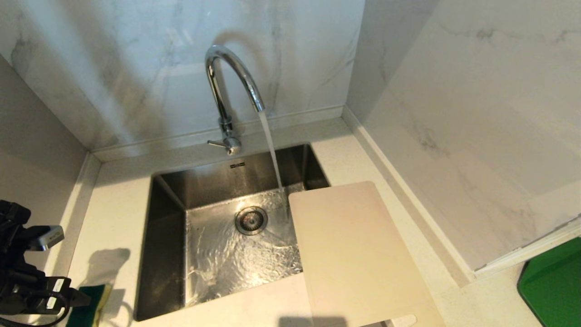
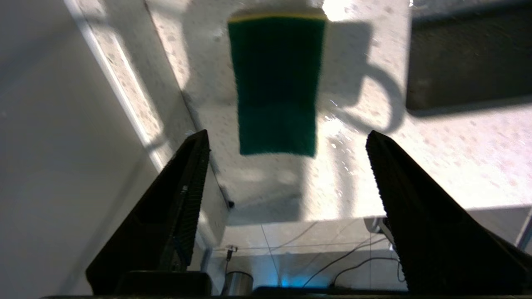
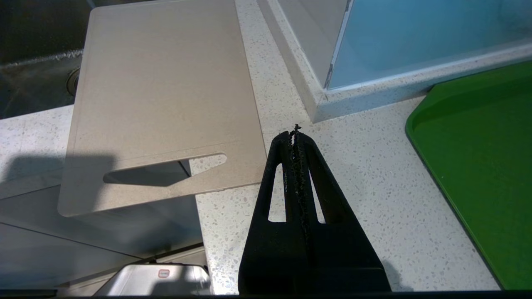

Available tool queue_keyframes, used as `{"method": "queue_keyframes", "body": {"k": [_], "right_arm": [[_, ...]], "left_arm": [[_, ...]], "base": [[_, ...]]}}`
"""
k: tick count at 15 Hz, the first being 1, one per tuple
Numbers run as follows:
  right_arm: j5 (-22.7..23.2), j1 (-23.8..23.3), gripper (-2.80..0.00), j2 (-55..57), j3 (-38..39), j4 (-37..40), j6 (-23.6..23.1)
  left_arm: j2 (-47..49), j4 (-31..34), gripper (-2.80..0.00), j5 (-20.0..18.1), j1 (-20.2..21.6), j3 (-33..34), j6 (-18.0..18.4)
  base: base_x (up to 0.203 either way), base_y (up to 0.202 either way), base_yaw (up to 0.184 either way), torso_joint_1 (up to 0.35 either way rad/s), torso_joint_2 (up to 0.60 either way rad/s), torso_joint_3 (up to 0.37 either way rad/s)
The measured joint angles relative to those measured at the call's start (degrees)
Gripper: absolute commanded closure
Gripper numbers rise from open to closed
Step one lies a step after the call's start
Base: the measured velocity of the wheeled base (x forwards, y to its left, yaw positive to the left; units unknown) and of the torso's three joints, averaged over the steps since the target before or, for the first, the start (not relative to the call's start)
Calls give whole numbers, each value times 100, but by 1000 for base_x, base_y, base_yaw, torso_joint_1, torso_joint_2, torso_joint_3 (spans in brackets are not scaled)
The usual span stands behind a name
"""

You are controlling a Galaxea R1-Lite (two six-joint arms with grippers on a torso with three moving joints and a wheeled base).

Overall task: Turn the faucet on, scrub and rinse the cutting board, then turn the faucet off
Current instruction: Pick up the cleaning cloth

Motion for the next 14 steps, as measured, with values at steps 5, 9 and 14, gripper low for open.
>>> {"method": "queue_keyframes", "body": {"k": [5,9,14], "right_arm": [[0,0,0,0,0,0,-2],[-1,2,0,0,0,0,0],[0,2,0,0,0,0,-2]], "left_arm": [[461,-883,-280,-20,340,317,363],[736,-1192,-280,-83,522,502,527],[1039,-1424,-280,-140,562,574,541]], "base": [[0,0,0,0,0,0],[0,0,0,0,0,0],[0,0,0,0,0,0]]}}
